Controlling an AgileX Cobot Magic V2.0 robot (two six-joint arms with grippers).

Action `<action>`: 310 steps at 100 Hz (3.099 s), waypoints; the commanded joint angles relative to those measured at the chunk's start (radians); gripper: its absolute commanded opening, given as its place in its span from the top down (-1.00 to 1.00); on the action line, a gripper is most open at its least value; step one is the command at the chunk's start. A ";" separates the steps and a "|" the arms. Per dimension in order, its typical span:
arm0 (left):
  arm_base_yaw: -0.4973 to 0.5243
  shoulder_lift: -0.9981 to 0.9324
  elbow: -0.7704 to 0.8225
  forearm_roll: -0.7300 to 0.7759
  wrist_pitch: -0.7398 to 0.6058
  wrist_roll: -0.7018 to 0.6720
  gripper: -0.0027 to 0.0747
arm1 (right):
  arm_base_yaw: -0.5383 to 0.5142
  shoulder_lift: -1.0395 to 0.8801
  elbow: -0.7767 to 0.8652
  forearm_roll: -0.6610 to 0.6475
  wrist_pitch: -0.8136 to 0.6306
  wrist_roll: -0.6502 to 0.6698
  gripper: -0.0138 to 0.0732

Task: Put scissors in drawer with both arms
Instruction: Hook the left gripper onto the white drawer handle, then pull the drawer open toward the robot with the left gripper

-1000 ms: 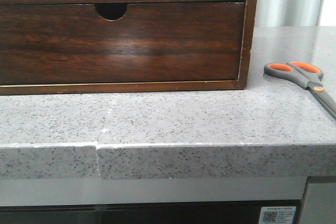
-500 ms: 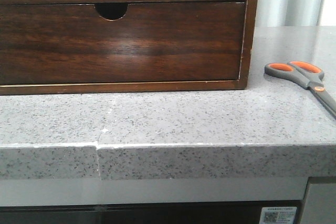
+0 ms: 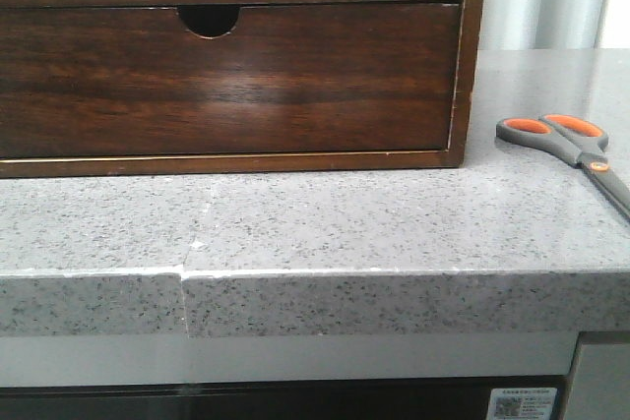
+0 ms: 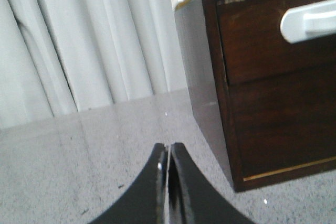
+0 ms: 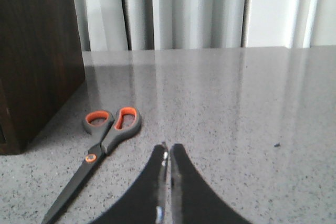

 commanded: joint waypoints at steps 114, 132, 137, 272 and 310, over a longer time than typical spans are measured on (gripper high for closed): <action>0.002 0.357 -0.341 -0.047 -0.180 -0.005 0.02 | -0.005 0.284 -0.285 0.089 0.152 -0.005 0.78; -0.010 0.444 -0.345 0.114 -0.330 -0.005 0.02 | -0.005 0.284 -0.285 0.089 0.152 -0.005 0.78; -0.033 0.473 -0.348 0.216 -0.360 -0.005 0.02 | -0.005 0.284 -0.285 0.089 0.152 -0.005 0.78; -0.340 1.099 -0.703 1.037 -0.256 -0.001 0.11 | -0.005 0.284 -0.285 0.089 0.146 -0.005 0.78; -0.340 1.099 -0.703 1.115 -0.226 -0.001 0.99 | -0.005 0.284 -0.285 0.089 0.150 -0.005 0.78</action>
